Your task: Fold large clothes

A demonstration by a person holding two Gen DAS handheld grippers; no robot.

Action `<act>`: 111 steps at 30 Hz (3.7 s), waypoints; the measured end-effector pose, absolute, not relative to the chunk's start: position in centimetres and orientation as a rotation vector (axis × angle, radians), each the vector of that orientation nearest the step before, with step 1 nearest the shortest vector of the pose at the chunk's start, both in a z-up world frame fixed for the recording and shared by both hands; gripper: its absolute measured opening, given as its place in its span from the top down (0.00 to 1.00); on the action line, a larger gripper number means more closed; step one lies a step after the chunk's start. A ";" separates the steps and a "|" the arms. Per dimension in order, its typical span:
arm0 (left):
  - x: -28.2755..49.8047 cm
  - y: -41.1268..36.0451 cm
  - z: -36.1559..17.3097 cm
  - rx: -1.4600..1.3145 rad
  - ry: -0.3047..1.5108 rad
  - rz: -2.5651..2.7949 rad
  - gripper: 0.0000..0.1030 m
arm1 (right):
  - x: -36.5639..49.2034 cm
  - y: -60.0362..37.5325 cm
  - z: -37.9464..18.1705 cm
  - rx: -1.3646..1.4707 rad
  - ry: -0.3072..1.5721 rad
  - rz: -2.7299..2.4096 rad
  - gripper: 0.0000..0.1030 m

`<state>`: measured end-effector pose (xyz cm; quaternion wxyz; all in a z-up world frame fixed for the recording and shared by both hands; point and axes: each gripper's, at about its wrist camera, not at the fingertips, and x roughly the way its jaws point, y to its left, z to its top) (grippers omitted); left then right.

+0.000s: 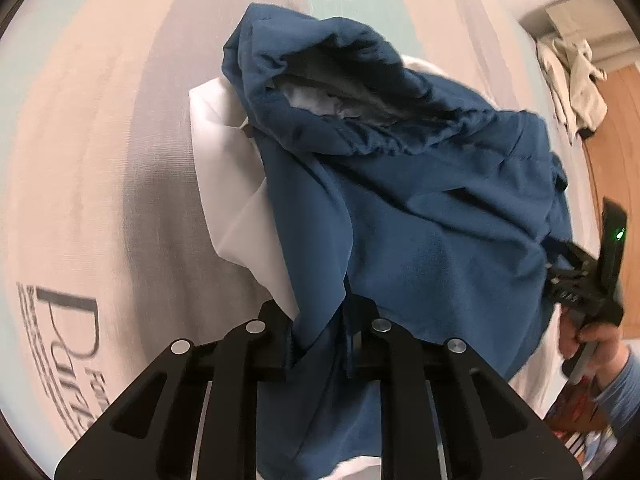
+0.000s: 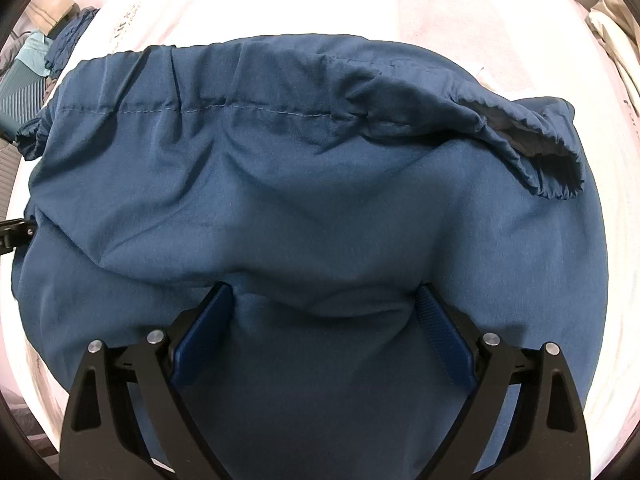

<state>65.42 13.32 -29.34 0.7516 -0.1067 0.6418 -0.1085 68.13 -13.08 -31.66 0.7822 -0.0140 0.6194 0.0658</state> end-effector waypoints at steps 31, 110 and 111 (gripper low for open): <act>63.7 -6.9 -18.2 -0.052 1.224 -0.296 0.88 | 63.6 -21.2 -25.7 -0.022 1.152 0.199 0.22; 61.0 -15.9 -11.0 0.148 1.107 -0.209 0.10 | 61.9 -37.1 -19.3 -0.019 1.125 0.127 0.20; 62.0 -14.0 -11.7 0.143 1.119 -0.200 0.10 | 62.3 -36.4 -19.7 -0.015 1.140 0.141 0.20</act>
